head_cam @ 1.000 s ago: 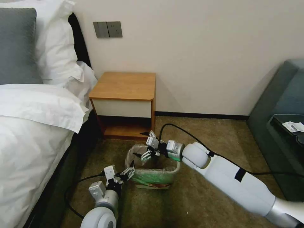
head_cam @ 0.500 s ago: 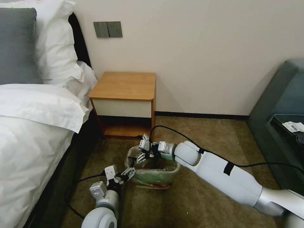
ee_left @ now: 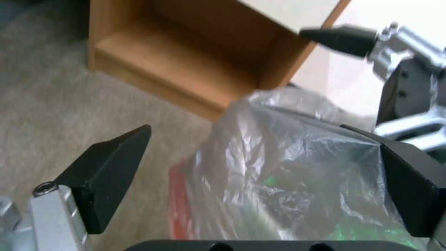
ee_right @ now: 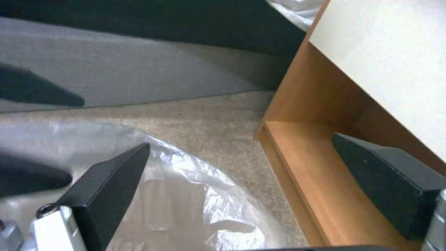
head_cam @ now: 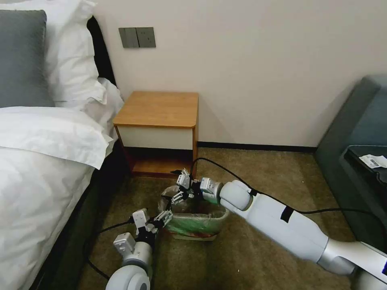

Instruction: Pick up the garbage bag from the table and place it over the trash can.

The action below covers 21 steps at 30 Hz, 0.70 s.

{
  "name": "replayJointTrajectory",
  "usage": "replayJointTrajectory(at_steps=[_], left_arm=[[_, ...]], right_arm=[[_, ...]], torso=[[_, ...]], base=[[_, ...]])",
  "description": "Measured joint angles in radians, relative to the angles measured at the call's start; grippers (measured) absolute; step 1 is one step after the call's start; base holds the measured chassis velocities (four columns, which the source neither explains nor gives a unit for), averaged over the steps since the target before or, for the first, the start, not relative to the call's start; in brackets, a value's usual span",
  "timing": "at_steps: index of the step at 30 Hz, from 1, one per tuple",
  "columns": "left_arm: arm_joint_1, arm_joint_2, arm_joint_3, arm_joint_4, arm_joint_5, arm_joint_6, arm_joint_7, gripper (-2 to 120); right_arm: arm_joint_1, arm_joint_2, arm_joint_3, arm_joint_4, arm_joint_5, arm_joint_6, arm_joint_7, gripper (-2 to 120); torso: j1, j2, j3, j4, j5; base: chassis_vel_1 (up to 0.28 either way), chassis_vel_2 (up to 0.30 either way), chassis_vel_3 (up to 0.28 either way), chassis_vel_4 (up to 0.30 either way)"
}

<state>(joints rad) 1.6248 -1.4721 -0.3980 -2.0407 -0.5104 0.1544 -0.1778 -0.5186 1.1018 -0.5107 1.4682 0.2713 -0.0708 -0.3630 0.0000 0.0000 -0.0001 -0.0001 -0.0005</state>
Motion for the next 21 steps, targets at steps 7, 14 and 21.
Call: replayJointTrajectory(at_steps=[7,14,21], left_arm=[[0.0,-0.002,-0.001,0.007,-0.007,-0.023,0.0,100],[-0.005,-0.009,-0.002,0.009,-0.042,-0.06,-0.016,100],[-0.006,-0.01,0.0,0.009,-0.069,-0.079,-0.02,100]], right_arm=[[0.0,0.01,0.01,-0.019,-0.007,0.012,0.004,100],[-0.002,0.01,0.014,-0.025,-0.014,0.018,0.004,100],[-0.005,0.003,0.018,-0.025,-0.016,0.02,0.004,100]], torso=[[0.0,0.0,0.0,0.0001,0.0005],[0.0,0.0,0.0,0.0001,0.0005],[0.0,0.0,0.0,0.0001,0.0005]], base=[[0.0,0.0,0.0,0.0],[0.0,0.0,0.0,0.0],[0.0,0.0,0.0,0.0]])
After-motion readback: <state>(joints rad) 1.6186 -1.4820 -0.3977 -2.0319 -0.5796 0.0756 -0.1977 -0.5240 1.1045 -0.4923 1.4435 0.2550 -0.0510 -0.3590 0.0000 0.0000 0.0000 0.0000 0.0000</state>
